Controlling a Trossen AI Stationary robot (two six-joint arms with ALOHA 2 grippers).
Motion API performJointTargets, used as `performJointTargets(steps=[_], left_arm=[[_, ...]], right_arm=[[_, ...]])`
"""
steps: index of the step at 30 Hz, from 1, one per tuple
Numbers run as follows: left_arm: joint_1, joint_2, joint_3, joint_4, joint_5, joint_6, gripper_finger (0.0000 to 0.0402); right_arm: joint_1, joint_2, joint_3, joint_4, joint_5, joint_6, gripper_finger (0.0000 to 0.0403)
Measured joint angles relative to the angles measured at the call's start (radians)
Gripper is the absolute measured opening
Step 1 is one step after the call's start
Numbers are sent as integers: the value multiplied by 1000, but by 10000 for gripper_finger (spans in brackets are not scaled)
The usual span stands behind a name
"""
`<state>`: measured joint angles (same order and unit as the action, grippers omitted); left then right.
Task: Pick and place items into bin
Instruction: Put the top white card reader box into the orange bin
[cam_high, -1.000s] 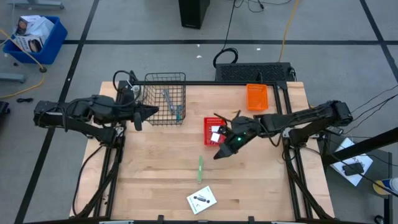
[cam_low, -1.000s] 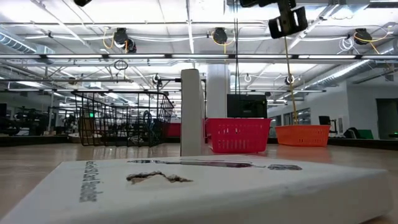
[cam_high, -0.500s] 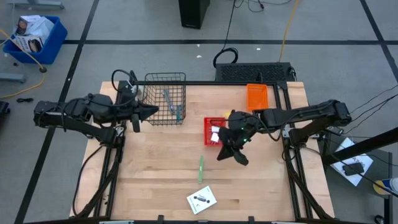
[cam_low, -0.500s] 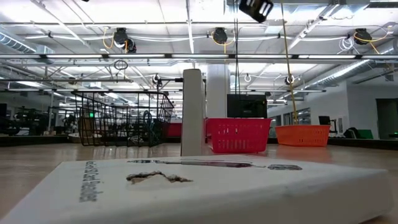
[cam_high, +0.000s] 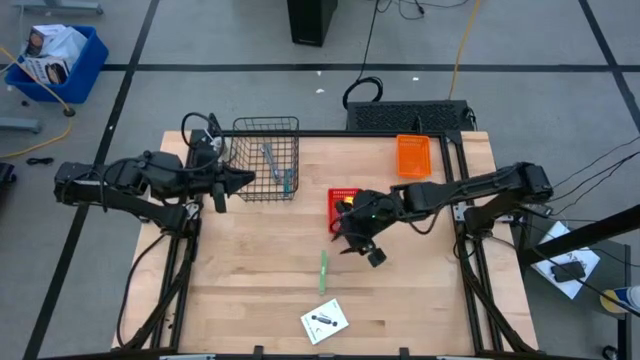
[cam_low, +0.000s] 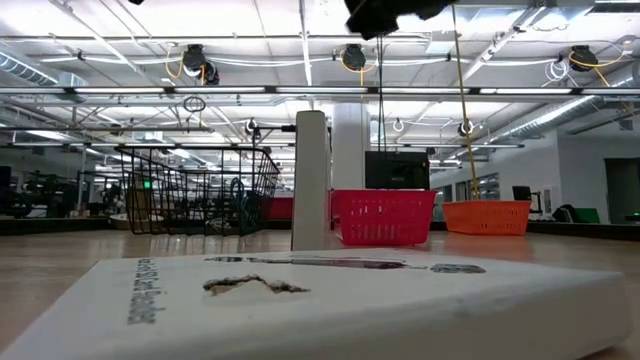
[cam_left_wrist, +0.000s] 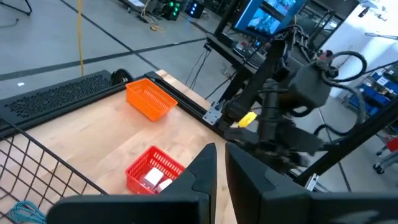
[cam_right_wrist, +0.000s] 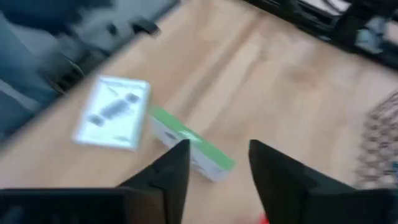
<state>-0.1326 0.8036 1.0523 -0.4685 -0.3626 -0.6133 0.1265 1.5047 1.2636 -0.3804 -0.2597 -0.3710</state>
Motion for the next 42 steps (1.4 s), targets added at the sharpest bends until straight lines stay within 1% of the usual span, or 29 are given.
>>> performJointTargets(steps=[3, 5, 7, 12, 17, 20, 23, 25, 28, 32, 35, 38, 42], left_arm=[[0, 0, 0, 0, 20, -10, 37], [0, 0, 0, -1, 30, -10, 37], [0, 0, 0, -1, 47, -11, 37], [-1, 0, 0, -8, 51, -14, 37], [-1, 0, 0, -8, 51, 1, 37], [-1, 0, 0, -9, 51, 3, 37], [-1, 0, 0, -17, 51, 3, 37], [-1, 0, 0, -19, 51, 2, 37], [-1, 0, 0, -21, 51, -2, 37], [-1, 0, 0, -23, 54, 6, 37], [0, 0, 0, -21, 106, 62, 37], [-1, -6, -1, -11, 147, 107, 37], [-1, -8, -1, -4, 145, 133, 37]], right_arm=[[-3, 36, 0, 3, 51, -80, 191], [-5, 70, 0, 1, 55, -124, 198], [-8, 104, 0, 3, 55, -156, 199], [-9, 178, 0, 25, 57, -198, 186], [-7, 208, 6, 31, 82, -296, 182], [-7, 229, 36, 31, 85, -336, 185], [-6, 256, 74, 33, 131, -330, 189], [-6, 266, 91, 31, 170, -237, 192], [-5, 263, 122, 25, 211, -4, 197], [18, 231, 168, -49, 205, 297, 198], [54, 221, 207, -127, 177, 427, 194], [93, 222, 256, -166, 179, 535, 194], [116, 220, 285, -225, 177, 736, 206]])
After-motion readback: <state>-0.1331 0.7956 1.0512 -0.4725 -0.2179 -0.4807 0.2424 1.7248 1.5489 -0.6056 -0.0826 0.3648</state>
